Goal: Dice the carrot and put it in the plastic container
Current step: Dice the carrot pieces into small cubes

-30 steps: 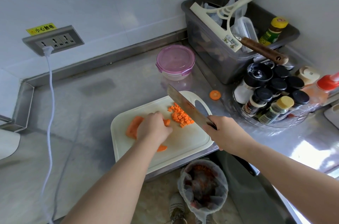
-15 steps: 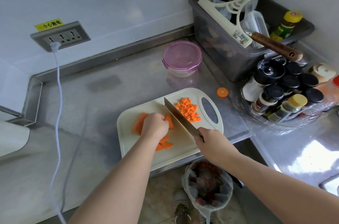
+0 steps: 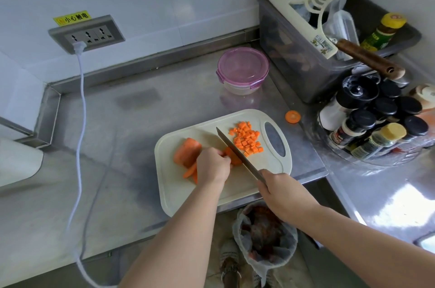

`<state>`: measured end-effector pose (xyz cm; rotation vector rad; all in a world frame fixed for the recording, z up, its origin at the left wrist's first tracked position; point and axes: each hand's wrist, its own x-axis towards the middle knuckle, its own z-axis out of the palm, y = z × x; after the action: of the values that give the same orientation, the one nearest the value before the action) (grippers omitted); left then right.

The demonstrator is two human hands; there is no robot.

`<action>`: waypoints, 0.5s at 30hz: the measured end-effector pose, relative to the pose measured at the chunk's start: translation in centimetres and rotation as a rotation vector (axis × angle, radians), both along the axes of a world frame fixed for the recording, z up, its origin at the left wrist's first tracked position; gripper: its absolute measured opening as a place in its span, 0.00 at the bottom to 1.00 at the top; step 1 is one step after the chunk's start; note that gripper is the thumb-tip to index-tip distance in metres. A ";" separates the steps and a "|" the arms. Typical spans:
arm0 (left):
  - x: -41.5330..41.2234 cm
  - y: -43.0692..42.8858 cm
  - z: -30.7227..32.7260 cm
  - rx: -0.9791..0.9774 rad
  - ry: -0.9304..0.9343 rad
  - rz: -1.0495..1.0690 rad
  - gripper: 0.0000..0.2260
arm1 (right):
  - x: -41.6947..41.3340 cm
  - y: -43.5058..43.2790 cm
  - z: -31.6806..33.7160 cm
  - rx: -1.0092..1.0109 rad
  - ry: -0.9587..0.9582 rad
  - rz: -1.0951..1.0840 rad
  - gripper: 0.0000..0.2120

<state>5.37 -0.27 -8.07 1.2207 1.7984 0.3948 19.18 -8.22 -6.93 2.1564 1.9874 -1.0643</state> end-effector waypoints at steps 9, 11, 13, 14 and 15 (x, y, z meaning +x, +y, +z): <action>-0.2 0.5 -0.1 -0.065 -0.082 0.080 0.14 | 0.1 0.4 -0.6 -0.012 0.005 0.002 0.11; -0.2 0.6 -0.2 -0.106 -0.122 0.115 0.11 | 0.4 1.1 -0.1 -0.024 0.013 -0.025 0.10; -0.1 0.8 -0.5 -0.119 -0.145 0.139 0.12 | 0.7 1.6 0.7 0.018 0.015 -0.045 0.14; -0.1 0.8 -0.6 -0.118 -0.154 0.148 0.13 | 0.7 1.8 1.1 0.062 0.011 -0.051 0.14; -0.1 0.8 -0.6 -0.122 -0.161 0.160 0.12 | 0.8 1.8 1.4 0.107 0.000 -0.048 0.11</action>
<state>5.28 0.55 -8.70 0.9376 1.7589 0.4539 19.94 -6.44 -5.50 2.2675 2.0478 -0.9853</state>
